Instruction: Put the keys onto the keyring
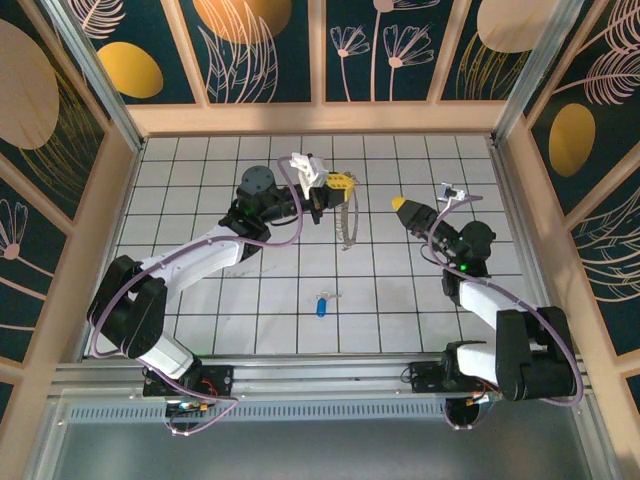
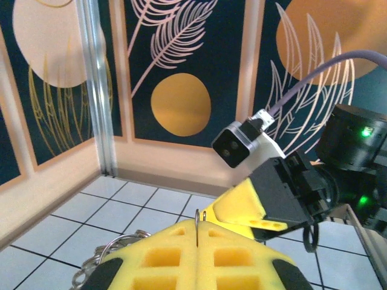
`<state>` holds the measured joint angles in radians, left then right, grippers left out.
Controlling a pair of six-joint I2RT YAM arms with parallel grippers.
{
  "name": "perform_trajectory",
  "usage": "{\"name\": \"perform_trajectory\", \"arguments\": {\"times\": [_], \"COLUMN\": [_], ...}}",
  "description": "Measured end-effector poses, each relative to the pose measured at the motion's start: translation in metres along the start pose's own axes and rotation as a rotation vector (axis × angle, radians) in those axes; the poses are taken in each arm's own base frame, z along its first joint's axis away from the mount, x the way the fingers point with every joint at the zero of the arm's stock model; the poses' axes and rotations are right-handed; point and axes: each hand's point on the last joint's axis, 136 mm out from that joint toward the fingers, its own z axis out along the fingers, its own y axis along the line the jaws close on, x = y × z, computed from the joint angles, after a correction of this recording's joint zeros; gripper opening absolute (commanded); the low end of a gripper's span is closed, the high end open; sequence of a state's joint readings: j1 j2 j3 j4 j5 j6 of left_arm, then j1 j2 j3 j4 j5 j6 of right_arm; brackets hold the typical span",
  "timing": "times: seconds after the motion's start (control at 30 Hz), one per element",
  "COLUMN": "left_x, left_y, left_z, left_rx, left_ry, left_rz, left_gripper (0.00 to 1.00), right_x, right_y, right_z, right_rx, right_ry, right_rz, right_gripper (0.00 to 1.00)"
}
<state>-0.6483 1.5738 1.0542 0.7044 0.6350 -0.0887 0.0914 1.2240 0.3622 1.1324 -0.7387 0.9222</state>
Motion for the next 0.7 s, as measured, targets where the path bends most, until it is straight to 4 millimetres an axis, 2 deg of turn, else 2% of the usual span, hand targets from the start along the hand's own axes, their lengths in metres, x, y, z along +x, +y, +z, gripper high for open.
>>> {"name": "perform_trajectory", "arguments": {"times": [0.13,0.23,0.43,0.7], "left_x": [-0.001,-0.001,0.004,0.01], "left_y": [0.01,0.022,0.055,0.087], "left_z": [-0.001,-0.005,-0.023,-0.045], "left_rx": [-0.052,-0.105,-0.237,-0.354], "left_ry": [-0.006,-0.018,-0.033,-0.047], "left_rz": [0.001,0.006,-0.002,-0.025], "left_gripper": [0.0,0.0,0.0,0.0], "right_x": [0.015,0.033,0.086,0.146], "right_y": [-0.012,-0.018,-0.023,-0.027], "right_z": [-0.006,-0.009,-0.005,-0.006], "right_rx": [0.044,0.078,0.126,0.193], "right_ry": [0.023,0.057,0.178,0.327], "right_rz": [0.041,0.068,0.108,0.119], "right_gripper": [0.39,0.39,0.39,0.39]}}
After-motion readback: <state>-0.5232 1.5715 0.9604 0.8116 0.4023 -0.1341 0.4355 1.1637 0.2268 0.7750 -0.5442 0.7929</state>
